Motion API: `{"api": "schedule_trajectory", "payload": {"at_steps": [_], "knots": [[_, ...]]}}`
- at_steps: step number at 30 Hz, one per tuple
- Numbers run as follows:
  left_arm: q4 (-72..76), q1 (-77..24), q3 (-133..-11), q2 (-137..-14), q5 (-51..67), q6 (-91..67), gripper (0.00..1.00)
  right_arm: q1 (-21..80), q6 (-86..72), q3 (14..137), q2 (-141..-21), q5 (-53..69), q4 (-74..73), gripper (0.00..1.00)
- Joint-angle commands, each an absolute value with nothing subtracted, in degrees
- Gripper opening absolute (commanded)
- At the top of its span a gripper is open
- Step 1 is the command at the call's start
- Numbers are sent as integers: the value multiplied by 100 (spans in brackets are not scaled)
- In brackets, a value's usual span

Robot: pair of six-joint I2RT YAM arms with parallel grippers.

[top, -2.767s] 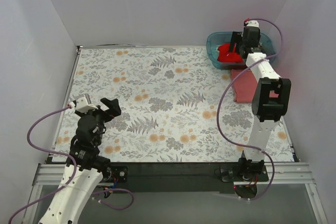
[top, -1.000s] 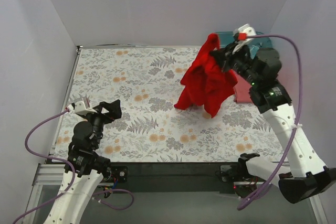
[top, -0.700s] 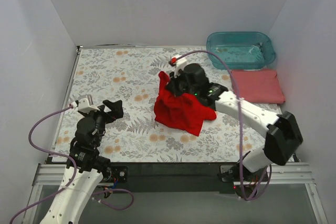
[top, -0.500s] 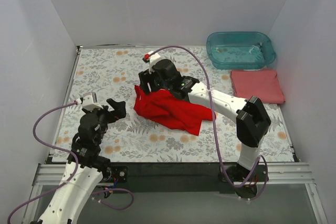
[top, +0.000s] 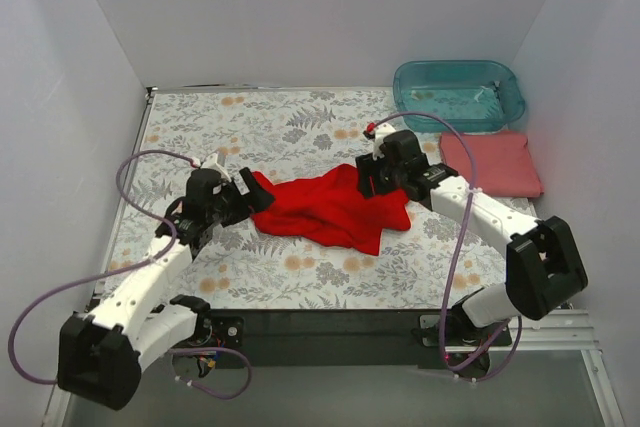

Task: Fold and stack the t-shirts
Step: Flatten the tshirt out

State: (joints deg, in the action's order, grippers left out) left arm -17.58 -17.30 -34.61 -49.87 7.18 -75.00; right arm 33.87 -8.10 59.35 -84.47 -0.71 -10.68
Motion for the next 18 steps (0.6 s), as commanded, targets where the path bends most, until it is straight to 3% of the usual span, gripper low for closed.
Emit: {"api": "schedule_trajectory", "payload": {"at_steps": [1, 11, 14, 18], "knots": [[-1907, -1845, -3665, -5781, 1030, -8014, 90, 3314, -485, 5451, -7902, 694, -1230, 67], [-1960, -1942, -4315, -7839, 239, -8147, 80, 3357, -483, 4720, -7568, 1705, -1766, 63], [-1899, -1942, -4377, -8138, 88, -8139, 65, 3463, -483, 4606, -7541, 1758, -1784, 62], [-1863, -1934, -4832, -8577, -420, -7789, 37, 3542, -475, 4553, -7734, 1766, -1793, 60]]}}
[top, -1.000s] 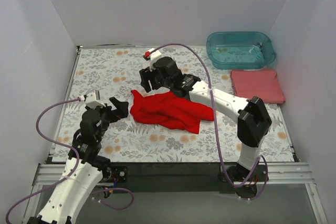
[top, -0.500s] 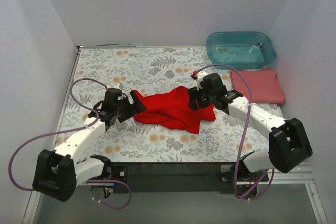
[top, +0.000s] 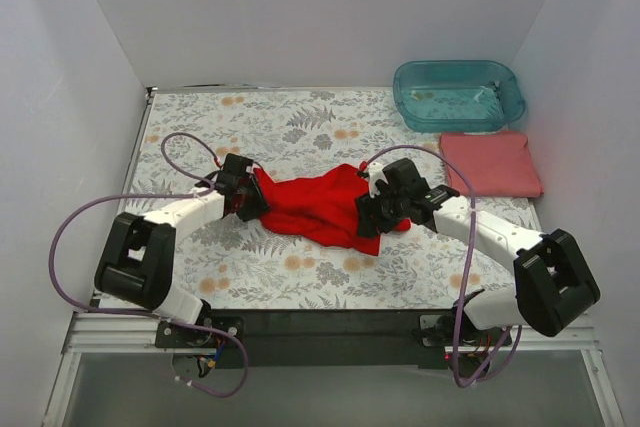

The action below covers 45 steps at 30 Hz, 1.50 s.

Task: Fold and stack the t-shirts
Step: Flatten the tshirt out

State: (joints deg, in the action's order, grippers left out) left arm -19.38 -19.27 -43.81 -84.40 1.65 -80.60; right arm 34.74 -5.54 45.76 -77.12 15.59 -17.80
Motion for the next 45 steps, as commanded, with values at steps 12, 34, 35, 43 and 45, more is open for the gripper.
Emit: {"api": "schedule_trajectory", "payload": {"at_steps": [12, 34, 35, 43, 45], "knots": [[-1819, -1248, -8558, -11381, -2329, -5880, 43, 3691, -685, 4693, -7735, 1425, -1951, 57], [-3718, -3787, -4783, -7480, -1143, -8532, 76, 3630, -888, 4606, -7506, 668, -1890, 58], [-3692, -3832, -4720, -7523, -1143, -8595, 74, 3630, -888, 4597, -7515, 677, -1881, 57], [-3052, -3841, -4658, -7971, -1107, -8219, 58, 3630, -879, 4509, -7383, 712, -1872, 58], [-2797, -3815, -4650, -8068, -1099, -7999, 51, 3630, -870, 4483, -7339, 703, -1872, 58]]}}
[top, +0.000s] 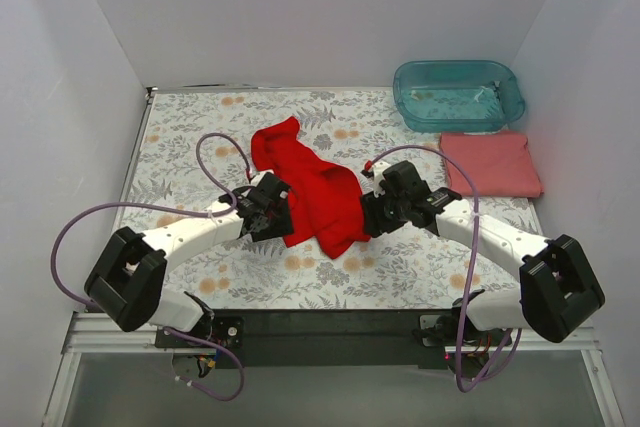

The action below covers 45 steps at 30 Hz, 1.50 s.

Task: Fold and stack the t-shirts
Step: Flatten the tshirt out

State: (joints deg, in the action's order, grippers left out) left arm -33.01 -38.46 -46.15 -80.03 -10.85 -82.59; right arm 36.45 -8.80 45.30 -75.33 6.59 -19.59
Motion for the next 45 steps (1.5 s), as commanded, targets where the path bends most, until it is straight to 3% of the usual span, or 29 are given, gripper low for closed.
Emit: {"api": "schedule_trajectory", "payload": {"at_steps": [1, 7, 21, 40, 43, 45], "knots": [[-2725, -3719, -4641, -8112, -1055, -7946, 49, 3630, -870, 4465, -7304, 694, -1881, 58], [-2470, -3270, -4588, -8507, -264, -7647, 41, 3630, -853, 4412, -7189, 624, -1881, 58], [-2338, -2997, -4597, -8912, 343, -7541, 33, 3630, -844, 4430, -7251, 606, -1881, 58], [-2250, -2672, -4535, -9228, 685, -7541, 32, 3630, -844, 4447, -7392, 668, -1881, 58], [-2241, -2654, -4535, -9237, 694, -7541, 24, 3630, -844, 4447, -7400, 668, -1890, 58], [-2259, -2654, -4526, -9115, 668, -7541, 14, 3630, -844, 4447, -7418, 633, -1881, 58]]}}
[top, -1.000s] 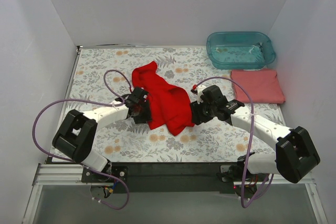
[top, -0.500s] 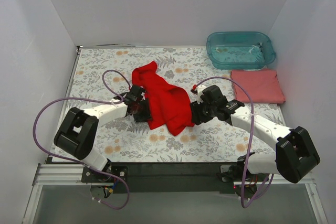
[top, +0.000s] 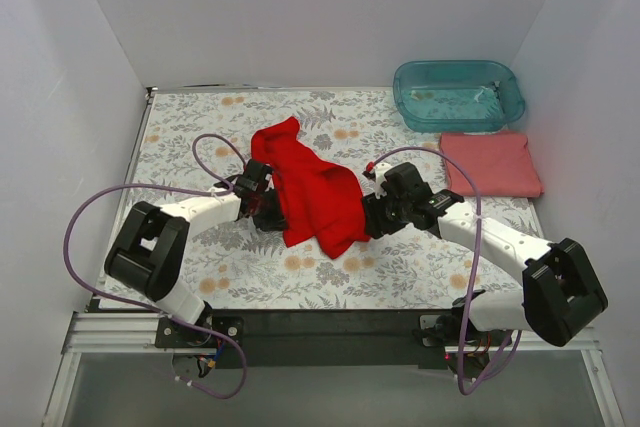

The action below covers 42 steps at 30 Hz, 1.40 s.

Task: Fold and stack the t-shirts
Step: Flatten the tshirt out

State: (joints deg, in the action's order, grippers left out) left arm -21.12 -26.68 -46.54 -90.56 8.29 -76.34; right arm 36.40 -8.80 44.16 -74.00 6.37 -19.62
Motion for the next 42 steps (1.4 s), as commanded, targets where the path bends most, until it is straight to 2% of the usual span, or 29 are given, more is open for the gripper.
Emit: {"api": "schedule_trajectory", "payload": {"at_steps": [1, 4, 8, 13, 17, 29, 35, 42], "knots": [[-2276, -2654, -4518, -9027, 590, -7541, 9, 3630, -844, 4439, -7427, 581, -1881, 58], [-2381, -2654, -4491, -8606, 475, -7611, 0, 3630, -861, 4447, -7497, 466, -1881, 58], [-2662, -2637, -4500, -7947, 325, -7726, 0, 3472, -879, 4535, -7804, 632, -1881, 58], [-3067, -2514, -4781, -7200, -139, -7630, 0, 3200, -984, 4667, -8156, 1553, -1679, 58], [-3366, -2338, -5088, -6777, -343, -7427, 0, 3182, -1028, 4790, -8542, 1845, -1547, 58], [-3323, -1767, -5467, -6715, -282, -7189, 0, 3173, -1283, 5238, -9536, 2645, -1415, 54], [-3270, -1661, -5581, -6812, -237, -7128, 0, 3173, -1441, 5230, -9484, 2979, -1380, 55], [-3261, -1617, -5520, -6759, -193, -7128, 0, 3182, -1073, 5273, -9097, 2796, -1748, 55]]}}
